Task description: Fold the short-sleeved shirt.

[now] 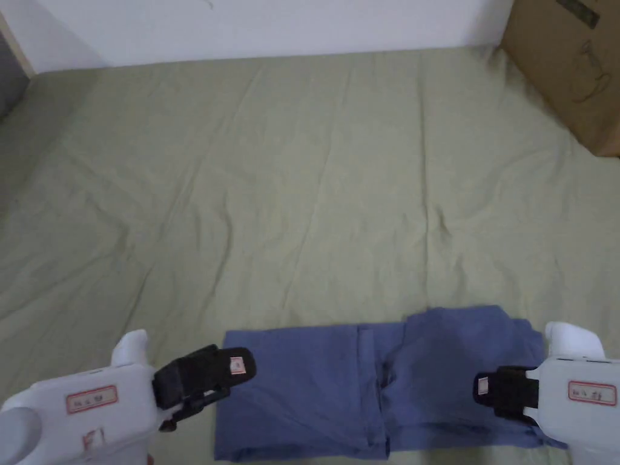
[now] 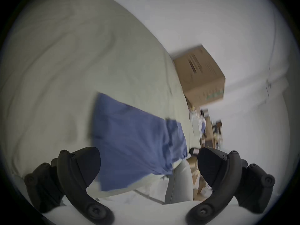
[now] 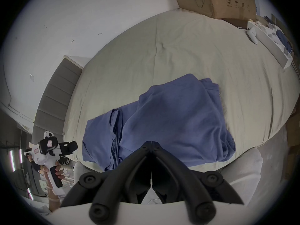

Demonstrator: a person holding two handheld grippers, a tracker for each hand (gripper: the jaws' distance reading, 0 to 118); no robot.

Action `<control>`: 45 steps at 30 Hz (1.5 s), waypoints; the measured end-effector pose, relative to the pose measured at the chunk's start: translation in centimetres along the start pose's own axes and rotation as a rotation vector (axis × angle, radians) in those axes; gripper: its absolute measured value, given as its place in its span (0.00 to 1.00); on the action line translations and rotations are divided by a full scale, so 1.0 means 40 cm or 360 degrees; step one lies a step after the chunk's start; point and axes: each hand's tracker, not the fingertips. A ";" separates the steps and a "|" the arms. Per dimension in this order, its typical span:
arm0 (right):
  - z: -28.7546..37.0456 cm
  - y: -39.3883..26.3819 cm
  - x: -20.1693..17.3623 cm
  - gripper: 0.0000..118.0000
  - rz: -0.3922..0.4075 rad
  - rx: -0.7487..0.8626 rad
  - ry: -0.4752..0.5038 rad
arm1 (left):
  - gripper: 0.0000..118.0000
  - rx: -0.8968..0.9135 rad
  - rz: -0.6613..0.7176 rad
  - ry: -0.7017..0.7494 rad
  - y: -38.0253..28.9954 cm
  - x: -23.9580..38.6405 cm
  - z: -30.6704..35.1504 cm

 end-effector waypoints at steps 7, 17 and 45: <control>-0.034 0.001 -0.041 0.00 0.0042 -0.0064 -0.0011 | 1.00 -0.0177 0.0270 -0.0019 -0.024 -0.129 -0.039; -0.045 0.020 -0.106 0.00 0.0127 -0.0081 -0.0035 | 0.09 -0.0210 0.0542 -0.0263 -0.076 -0.208 -0.194; -0.014 0.022 -0.033 0.00 0.0038 -0.0033 0.0075 | 0.09 0.0128 -0.0193 0.0233 0.052 0.128 0.138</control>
